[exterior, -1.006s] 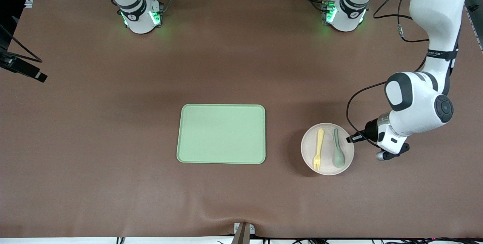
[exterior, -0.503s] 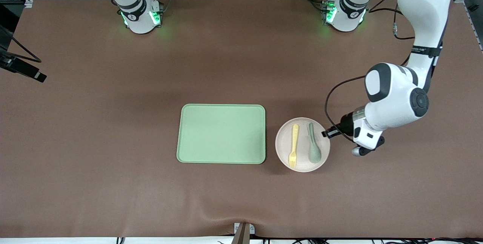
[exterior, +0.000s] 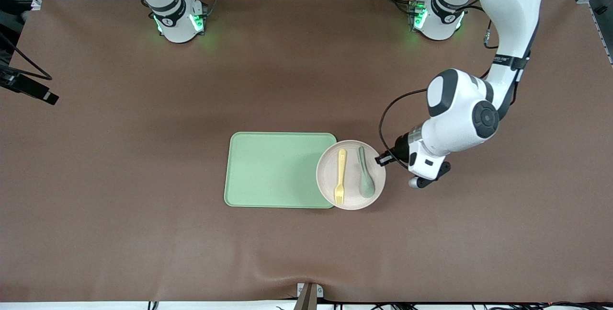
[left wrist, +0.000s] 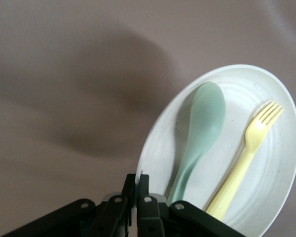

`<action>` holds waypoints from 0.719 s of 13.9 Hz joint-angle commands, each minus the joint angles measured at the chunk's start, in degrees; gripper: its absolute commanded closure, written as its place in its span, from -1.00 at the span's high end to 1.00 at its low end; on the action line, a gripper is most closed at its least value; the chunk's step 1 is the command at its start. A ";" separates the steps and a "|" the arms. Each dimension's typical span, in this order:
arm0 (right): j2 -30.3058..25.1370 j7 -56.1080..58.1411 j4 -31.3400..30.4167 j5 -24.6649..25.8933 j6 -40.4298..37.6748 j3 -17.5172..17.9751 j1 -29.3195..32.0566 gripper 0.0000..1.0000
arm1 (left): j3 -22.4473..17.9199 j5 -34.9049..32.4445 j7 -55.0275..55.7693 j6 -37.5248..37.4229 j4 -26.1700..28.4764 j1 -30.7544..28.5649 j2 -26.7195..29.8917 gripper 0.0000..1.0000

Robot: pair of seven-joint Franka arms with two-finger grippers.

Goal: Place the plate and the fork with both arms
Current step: 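Slide the plate with the left gripper onto the green tray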

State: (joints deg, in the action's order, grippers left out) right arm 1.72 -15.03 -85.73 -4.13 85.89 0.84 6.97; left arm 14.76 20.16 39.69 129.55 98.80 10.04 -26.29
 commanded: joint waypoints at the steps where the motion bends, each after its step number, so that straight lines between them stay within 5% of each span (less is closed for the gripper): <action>1: -0.58 0.71 -0.58 -1.05 -0.11 0.74 1.38 1.00 | -0.26 0.32 3.80 2.10 -1.86 2.52 -1.65 -1.00; 10: -0.58 0.79 -0.49 -1.05 -0.11 0.74 1.38 1.00 | -0.35 0.23 10.05 14.57 0.42 9.37 -5.52 -1.00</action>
State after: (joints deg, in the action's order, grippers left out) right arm 1.72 -15.03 -85.76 -4.15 85.89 0.83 6.99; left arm 14.75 20.16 48.56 140.52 98.85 17.79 -30.96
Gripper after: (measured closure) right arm 0.000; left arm 0.947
